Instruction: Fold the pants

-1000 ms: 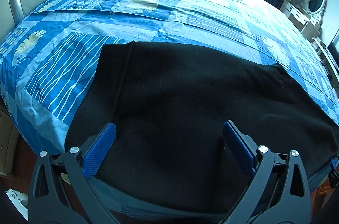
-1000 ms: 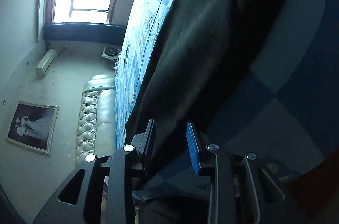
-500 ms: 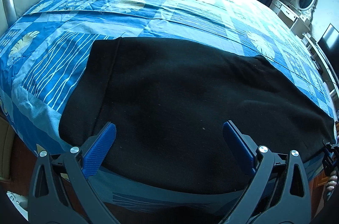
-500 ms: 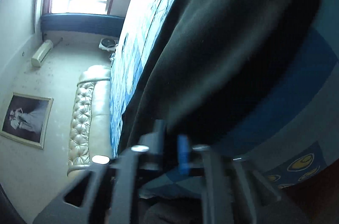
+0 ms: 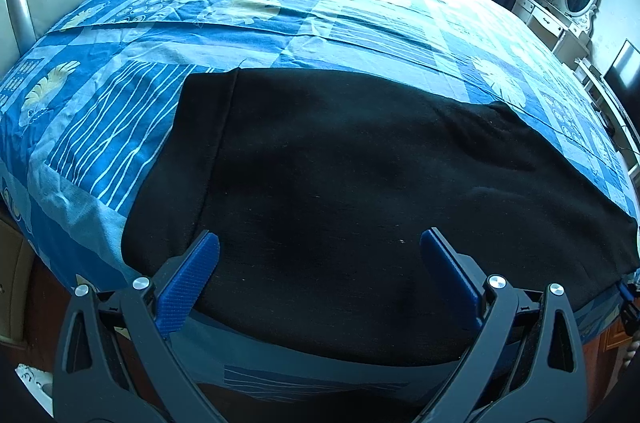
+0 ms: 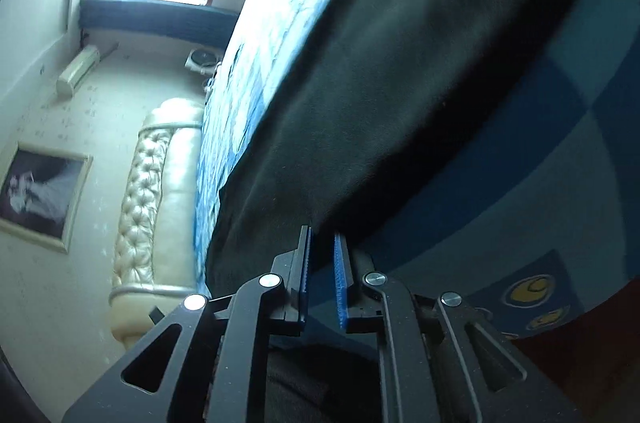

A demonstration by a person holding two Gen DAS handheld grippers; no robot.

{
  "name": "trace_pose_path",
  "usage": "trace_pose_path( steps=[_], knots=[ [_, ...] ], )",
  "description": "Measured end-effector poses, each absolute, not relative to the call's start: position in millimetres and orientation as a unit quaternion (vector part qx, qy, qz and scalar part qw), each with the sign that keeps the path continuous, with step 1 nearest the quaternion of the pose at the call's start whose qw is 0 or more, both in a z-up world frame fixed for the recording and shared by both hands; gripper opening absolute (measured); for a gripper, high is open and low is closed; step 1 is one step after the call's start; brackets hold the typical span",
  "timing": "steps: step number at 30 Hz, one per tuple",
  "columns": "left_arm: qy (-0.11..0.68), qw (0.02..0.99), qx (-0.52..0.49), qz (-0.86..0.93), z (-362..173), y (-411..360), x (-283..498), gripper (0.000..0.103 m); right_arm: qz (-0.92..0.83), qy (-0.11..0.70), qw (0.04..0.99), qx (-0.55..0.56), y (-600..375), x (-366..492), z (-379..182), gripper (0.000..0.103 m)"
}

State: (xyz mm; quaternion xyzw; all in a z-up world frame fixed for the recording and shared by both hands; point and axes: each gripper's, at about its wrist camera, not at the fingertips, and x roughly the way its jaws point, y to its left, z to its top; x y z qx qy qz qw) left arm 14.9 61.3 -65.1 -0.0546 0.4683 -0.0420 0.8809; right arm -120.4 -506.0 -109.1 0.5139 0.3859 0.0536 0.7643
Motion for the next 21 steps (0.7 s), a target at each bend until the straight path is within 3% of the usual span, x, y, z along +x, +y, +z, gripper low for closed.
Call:
trace_pose_path(
  steps=[4, 6, 9, 14, 21],
  knots=[
    [0.46, 0.885, -0.057, -0.041, -61.4, 62.2, 14.4, 0.1, 0.014, 0.326, 0.808, 0.491, -564.7, -153.0, -69.8, 0.04],
    [0.457, 0.887, -0.062, -0.041, -58.9, 62.6, 13.0, 0.1, -0.021, 0.285, 0.81, 0.512, -611.5, -176.3, -60.6, 0.057],
    [0.456, 0.887, -0.06, -0.04, -56.3, 62.6, 11.8, 0.1, -0.086, 0.26, 0.821, 0.501, -679.3, -199.9, -53.3, 0.059],
    [0.46, 0.886, -0.057, -0.027, -55.8, 64.8, 10.1, 0.1, -0.155, 0.306, 0.803, 0.487, -754.6, -203.9, -83.2, 0.059],
    [0.469, 0.882, -0.047, -0.014, -57.5, 66.9, 6.6, 0.1, -0.075, 0.276, 0.772, 0.568, -759.1, -196.3, -136.7, 0.061]
  ],
)
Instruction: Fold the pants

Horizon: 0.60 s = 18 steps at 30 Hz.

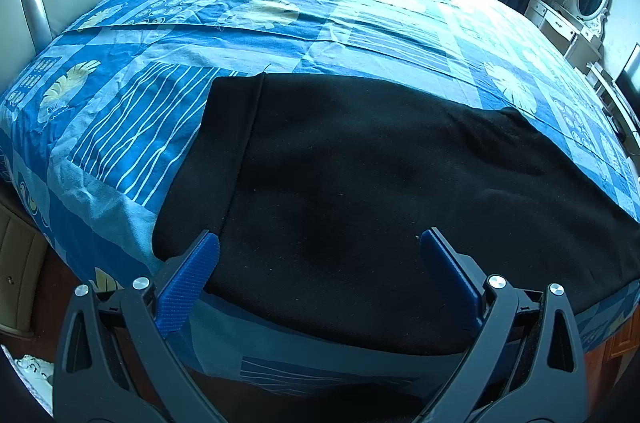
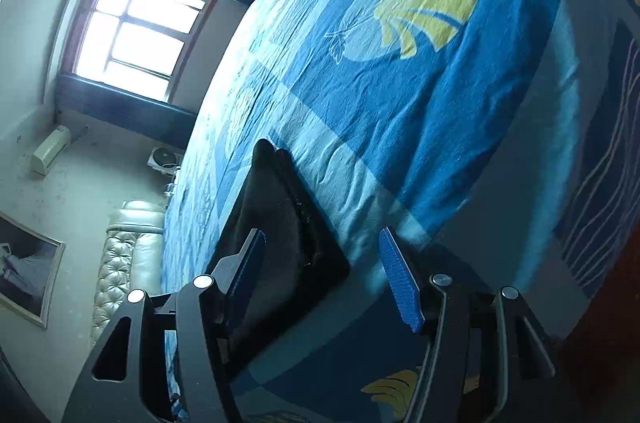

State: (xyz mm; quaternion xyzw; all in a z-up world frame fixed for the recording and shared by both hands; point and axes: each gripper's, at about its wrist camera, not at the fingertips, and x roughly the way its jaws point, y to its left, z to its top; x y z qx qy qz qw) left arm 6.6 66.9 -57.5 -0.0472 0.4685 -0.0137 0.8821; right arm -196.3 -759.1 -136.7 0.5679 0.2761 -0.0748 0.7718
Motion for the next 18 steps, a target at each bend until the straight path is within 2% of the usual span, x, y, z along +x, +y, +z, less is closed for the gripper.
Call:
trace_pose_path(
  steps=[5, 7, 8, 9, 10, 11, 18],
  knots=[
    [0.469, 0.882, -0.041, -0.013, -55.8, 64.0, 7.7, 0.1, -0.011, 0.241, 0.746, 0.621, -733.8, -186.2, -155.7, 0.061],
    [0.469, 0.882, -0.043, -0.014, -55.5, 63.5, 8.0, 0.1, -0.02, 0.236, 0.745, 0.624, -726.2, -181.5, -157.0, 0.057],
    [0.469, 0.882, -0.044, -0.015, -55.3, 63.2, 8.0, 0.1, -0.034, 0.236, 0.748, 0.62, -723.8, -180.7, -155.8, 0.052],
    [0.47, 0.881, -0.044, -0.015, -54.9, 62.8, 8.0, 0.1, -0.049, 0.241, 0.749, 0.615, -720.6, -179.4, -154.5, 0.039],
    [0.47, 0.881, -0.045, -0.016, -54.3, 63.0, 7.5, 0.1, -0.062, 0.25, 0.748, 0.612, -718.3, -177.5, -155.3, 0.02],
    [0.469, 0.882, -0.046, -0.017, -53.6, 63.7, 6.7, 0.1, -0.07, 0.256, 0.746, 0.61, -716.9, -173.0, -157.5, 0.012],
    [0.46, 0.886, -0.051, -0.011, -43.8, 80.0, -2.2, 0.1, -0.075, 0.222, 0.755, 0.613, -708.8, -176.1, -122.1, 0.011]
  ],
)
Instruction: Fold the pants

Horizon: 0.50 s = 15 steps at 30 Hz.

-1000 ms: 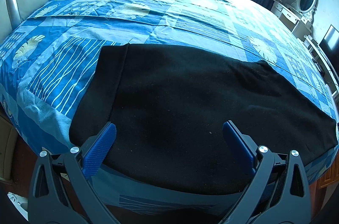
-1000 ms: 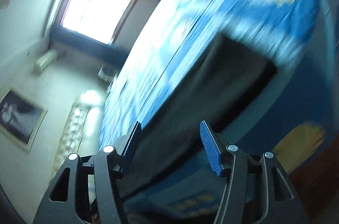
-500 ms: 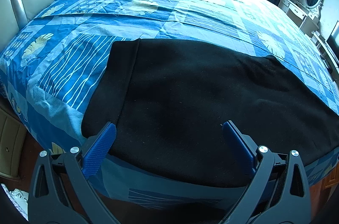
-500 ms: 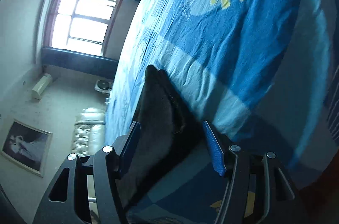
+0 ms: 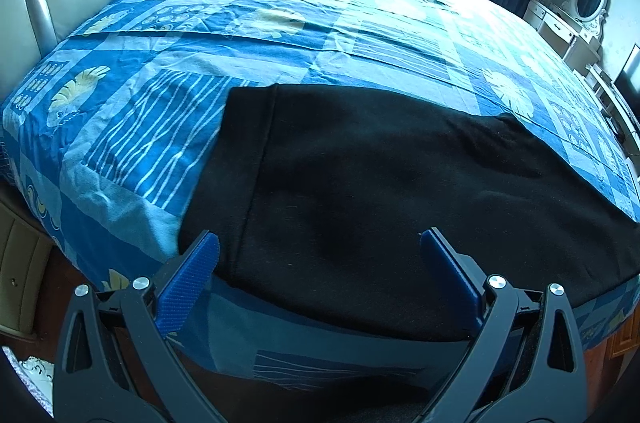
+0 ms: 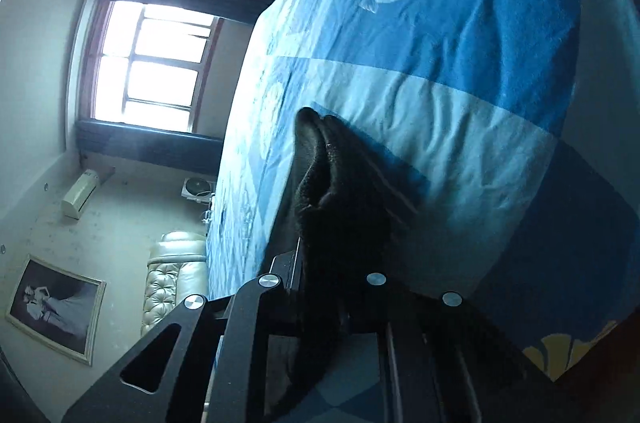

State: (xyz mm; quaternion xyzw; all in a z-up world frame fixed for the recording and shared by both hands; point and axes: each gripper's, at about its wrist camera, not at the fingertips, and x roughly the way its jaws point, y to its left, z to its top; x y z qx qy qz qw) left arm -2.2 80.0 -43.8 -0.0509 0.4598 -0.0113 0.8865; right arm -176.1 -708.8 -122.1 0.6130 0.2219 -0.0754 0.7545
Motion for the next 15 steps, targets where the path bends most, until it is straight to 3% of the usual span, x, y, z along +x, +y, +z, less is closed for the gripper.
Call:
trace_pose_path(
  steps=[15],
  knots=[
    [0.448, 0.893, -0.04, 0.0, -22.7, 90.9, -10.5, 0.1, 0.025, 0.226, 0.853, 0.469, -598.2, -112.1, 48.2, 0.011]
  ],
)
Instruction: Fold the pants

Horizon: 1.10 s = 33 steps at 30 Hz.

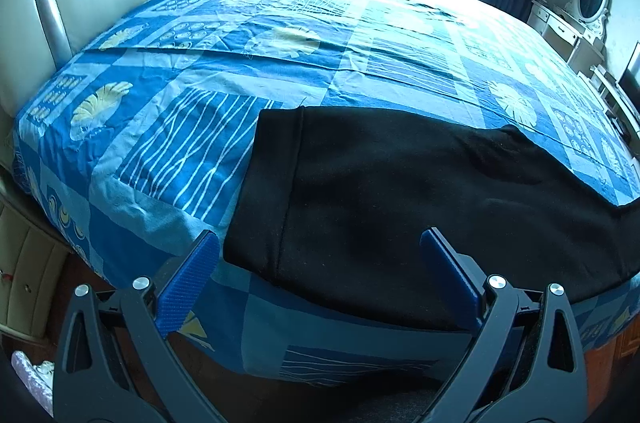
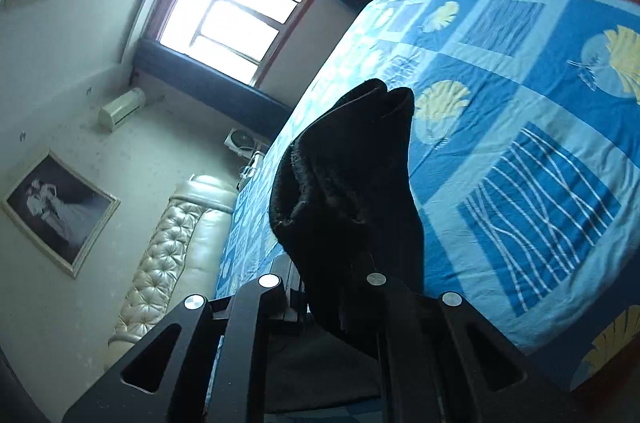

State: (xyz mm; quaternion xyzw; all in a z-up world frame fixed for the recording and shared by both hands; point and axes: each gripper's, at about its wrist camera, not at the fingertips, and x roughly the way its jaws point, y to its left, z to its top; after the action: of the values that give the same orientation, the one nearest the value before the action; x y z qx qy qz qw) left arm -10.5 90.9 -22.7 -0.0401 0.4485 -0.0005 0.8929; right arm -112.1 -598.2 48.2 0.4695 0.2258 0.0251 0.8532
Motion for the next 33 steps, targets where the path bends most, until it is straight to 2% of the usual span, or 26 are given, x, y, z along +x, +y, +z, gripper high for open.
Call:
trace_pose_path(
  steps=[5, 11, 17, 33],
  knots=[
    [0.451, 0.892, -0.04, -0.007, -26.6, 83.0, -8.9, 0.1, 0.068, 0.238, 0.869, 0.428, -533.4, -81.5, 73.3, 0.011],
    [0.45, 0.893, -0.022, -0.018, -26.5, 72.9, -11.1, 0.1, 0.101, 0.28, 0.877, 0.377, -457.9, -39.1, 70.4, 0.011],
    [0.452, 0.891, -0.03, -0.024, -28.2, 72.1, -9.9, 0.1, 0.114, 0.335, 0.871, 0.341, -396.0, -8.2, 41.2, 0.011],
    [0.453, 0.891, -0.028, -0.028, -30.1, 67.9, -9.6, 0.1, 0.093, 0.461, 0.874, 0.127, -259.1, 14.6, -51.2, 0.011]
  ],
)
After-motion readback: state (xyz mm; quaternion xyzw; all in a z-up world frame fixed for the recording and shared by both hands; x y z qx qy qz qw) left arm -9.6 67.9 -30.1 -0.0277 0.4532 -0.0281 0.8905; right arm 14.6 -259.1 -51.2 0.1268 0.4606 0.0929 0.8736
